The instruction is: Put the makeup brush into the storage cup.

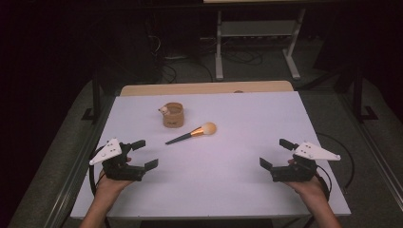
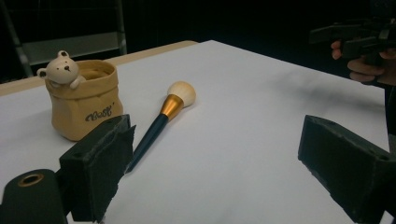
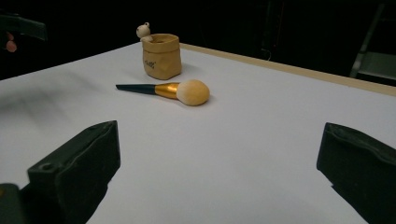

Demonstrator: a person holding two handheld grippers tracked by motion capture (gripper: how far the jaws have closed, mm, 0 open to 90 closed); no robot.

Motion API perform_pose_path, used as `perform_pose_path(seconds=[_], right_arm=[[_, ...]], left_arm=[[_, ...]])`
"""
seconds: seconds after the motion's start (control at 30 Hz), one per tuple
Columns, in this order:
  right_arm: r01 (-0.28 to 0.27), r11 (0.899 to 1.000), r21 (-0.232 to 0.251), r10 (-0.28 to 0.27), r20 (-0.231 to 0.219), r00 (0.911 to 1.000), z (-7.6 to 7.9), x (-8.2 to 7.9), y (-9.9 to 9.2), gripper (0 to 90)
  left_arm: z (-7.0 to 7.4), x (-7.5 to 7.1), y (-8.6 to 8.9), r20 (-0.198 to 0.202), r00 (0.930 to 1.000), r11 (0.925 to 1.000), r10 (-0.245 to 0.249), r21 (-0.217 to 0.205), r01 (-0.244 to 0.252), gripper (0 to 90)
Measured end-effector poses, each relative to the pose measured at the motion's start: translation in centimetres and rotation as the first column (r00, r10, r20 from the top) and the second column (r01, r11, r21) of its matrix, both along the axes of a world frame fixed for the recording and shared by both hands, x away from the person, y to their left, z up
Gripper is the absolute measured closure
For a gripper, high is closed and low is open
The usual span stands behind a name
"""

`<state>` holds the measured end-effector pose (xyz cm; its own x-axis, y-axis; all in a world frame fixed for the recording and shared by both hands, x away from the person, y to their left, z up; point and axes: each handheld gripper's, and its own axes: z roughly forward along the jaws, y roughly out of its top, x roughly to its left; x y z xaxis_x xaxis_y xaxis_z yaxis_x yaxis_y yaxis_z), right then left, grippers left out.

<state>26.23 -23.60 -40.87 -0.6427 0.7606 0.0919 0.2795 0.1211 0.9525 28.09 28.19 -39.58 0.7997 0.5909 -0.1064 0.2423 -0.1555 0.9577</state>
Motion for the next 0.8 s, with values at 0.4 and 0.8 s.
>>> perform_pose_path(seconds=[0.4,0.8], right_arm=[[0.0,1.0,0.004,0.0,0.002,1.0,0.1,0.0,0.0,0.0],[-0.003,1.0,0.003,0.003,0.004,1.0,0.1,0.2,0.2,0.0]], left_arm=[[0.4,0.4,-0.3,0.007,0.9999,1.0,-0.008,0.003,0.008,9.9],[0.8,1.1,-0.6,0.011,0.9999,0.9999,-0.01,-0.002,0.01,9.9]])
